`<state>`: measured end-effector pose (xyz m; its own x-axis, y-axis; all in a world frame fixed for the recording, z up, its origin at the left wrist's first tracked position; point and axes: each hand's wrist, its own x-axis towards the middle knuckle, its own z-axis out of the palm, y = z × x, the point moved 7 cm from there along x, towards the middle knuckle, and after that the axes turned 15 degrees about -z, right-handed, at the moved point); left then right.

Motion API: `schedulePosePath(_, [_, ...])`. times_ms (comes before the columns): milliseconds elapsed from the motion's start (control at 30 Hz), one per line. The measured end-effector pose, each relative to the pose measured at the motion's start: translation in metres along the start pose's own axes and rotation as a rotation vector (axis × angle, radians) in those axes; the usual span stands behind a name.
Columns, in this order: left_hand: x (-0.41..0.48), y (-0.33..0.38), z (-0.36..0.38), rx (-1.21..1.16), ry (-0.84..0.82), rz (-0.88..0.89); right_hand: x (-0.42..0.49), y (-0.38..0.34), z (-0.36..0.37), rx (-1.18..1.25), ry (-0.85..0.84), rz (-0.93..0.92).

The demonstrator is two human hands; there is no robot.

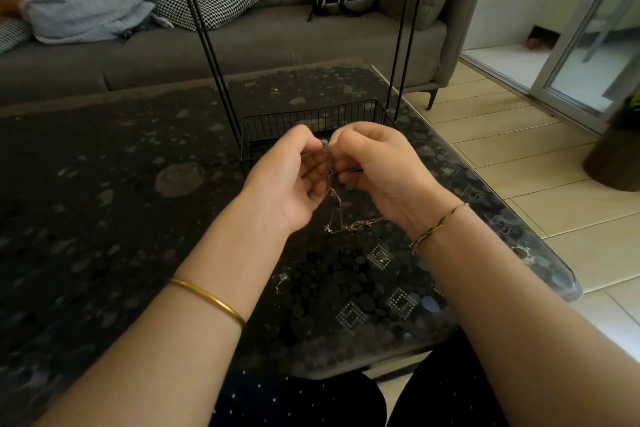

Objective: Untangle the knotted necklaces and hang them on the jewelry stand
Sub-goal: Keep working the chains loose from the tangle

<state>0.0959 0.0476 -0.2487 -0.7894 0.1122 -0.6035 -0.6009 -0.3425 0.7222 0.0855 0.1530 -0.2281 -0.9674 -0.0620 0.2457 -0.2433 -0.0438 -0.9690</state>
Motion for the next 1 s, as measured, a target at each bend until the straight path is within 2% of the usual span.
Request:
schedulePosePath(133, [0.0,0.009,-0.003,0.23,0.061,0.141,-0.005,0.006,-0.003,-0.041,-0.098,0.107])
schedulePosePath(300, [0.002,0.011,-0.008,0.291,0.097,0.177,-0.004,-0.002,-0.005,-0.172,-0.141,0.005])
schedulePosePath(467, [0.004,0.013,-0.011,0.312,0.104,0.18,-0.005,-0.003,-0.005,-0.221,-0.211,0.017])
schedulePosePath(667, [0.002,0.014,-0.01,0.325,0.115,0.183,-0.003,-0.011,-0.009,-0.387,-0.15,-0.111])
schedulePosePath(833, [0.001,0.018,-0.014,0.4,0.195,0.269,-0.002,-0.021,-0.007,-0.62,-0.139,-0.278])
schedulePosePath(1000, [-0.003,0.02,-0.011,0.408,0.247,0.312,-0.002,-0.027,-0.006,-0.686,-0.111,-0.354])
